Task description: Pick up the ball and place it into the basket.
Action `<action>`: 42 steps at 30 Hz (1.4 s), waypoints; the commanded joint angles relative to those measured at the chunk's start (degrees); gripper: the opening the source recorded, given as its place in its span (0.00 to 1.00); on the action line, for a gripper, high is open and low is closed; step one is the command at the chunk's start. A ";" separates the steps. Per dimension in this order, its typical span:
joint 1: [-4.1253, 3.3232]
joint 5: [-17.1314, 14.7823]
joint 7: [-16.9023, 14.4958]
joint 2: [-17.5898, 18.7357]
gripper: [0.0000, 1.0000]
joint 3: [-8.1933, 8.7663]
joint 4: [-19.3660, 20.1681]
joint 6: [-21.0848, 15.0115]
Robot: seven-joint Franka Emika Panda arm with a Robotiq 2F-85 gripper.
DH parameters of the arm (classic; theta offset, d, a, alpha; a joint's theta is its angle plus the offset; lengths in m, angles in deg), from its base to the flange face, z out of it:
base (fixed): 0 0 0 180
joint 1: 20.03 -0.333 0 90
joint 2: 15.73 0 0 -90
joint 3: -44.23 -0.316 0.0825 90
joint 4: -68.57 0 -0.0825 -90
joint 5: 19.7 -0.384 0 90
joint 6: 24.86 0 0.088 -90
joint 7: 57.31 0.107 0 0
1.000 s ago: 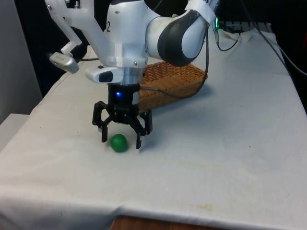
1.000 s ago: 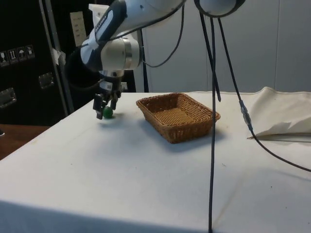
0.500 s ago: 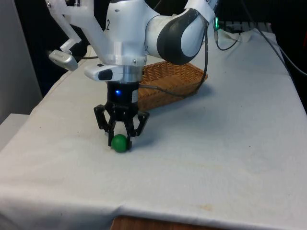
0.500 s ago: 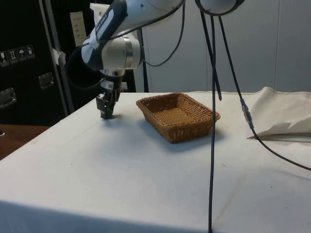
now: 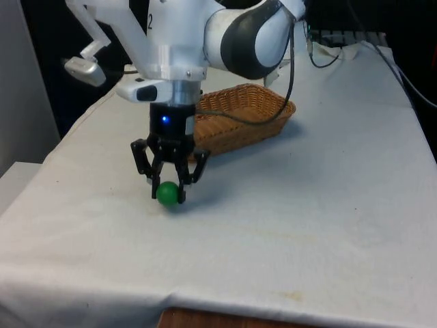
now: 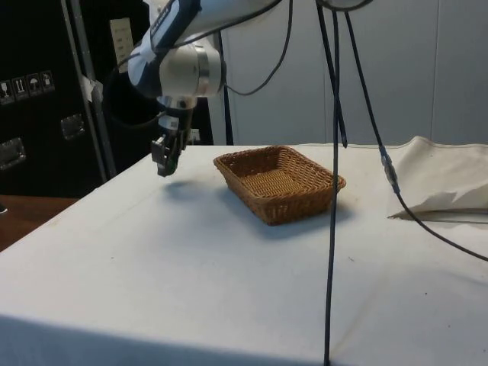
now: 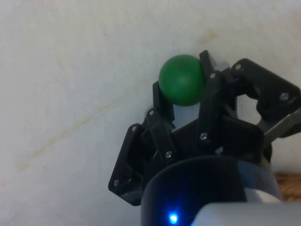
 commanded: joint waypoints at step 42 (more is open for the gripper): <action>-5.27 18.56 0.29 -30.60 0.00 1.83 24.81 0.00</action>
